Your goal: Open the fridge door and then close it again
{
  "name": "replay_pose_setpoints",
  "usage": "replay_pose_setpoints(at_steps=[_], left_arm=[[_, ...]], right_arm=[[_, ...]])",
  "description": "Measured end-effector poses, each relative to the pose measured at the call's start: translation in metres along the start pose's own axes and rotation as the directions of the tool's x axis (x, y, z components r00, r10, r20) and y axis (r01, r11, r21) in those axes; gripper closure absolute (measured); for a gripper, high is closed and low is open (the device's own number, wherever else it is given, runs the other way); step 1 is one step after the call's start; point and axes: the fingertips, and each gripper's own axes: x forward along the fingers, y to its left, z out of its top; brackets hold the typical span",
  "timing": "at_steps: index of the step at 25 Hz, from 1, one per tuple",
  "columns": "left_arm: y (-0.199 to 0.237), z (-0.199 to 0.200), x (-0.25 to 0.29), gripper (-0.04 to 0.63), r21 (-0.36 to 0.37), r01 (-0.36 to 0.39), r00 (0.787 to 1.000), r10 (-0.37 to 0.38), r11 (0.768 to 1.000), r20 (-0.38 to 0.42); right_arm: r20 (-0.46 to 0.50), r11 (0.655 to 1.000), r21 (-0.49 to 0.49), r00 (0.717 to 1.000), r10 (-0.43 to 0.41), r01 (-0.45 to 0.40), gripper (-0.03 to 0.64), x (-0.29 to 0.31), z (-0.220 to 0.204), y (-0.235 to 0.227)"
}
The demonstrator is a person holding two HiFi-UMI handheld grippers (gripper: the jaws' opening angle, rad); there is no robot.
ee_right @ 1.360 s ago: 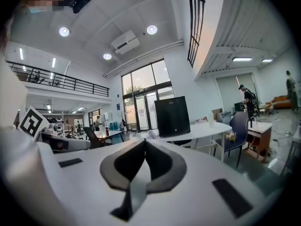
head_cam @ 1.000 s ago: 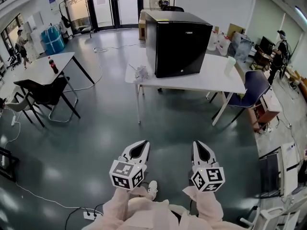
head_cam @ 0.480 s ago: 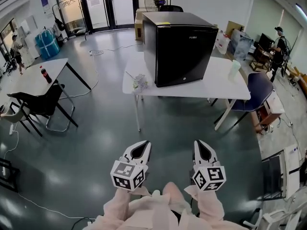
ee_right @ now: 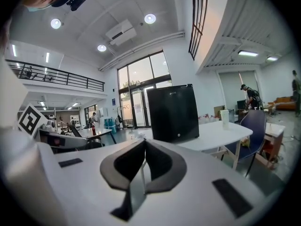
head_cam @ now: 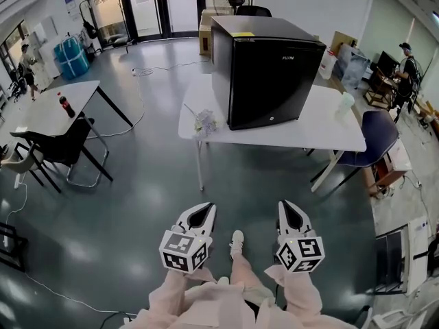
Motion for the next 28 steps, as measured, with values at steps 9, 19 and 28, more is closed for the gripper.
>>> replay_pose_setpoints(at_steps=[9,19,28], left_arm=[[0.033,0.041,0.091,0.584,0.002,-0.011,1.000,0.011,1.000,0.021],[0.074,0.103,0.200,0.584,0.006,-0.044,0.996,0.044,0.999,0.073],[0.105,0.132,0.253,0.584,0.013,-0.095,0.989,0.093,0.995,0.119]], right_arm=[[-0.006,0.999,-0.030,1.000,0.018,-0.019,0.604,0.087,0.030,-0.048],[-0.004,0.982,-0.156,0.994,0.109,-0.108,0.603,0.210,0.089,-0.099],[0.020,0.907,-0.339,0.962,0.273,-0.250,0.603,0.289,0.133,-0.110]])
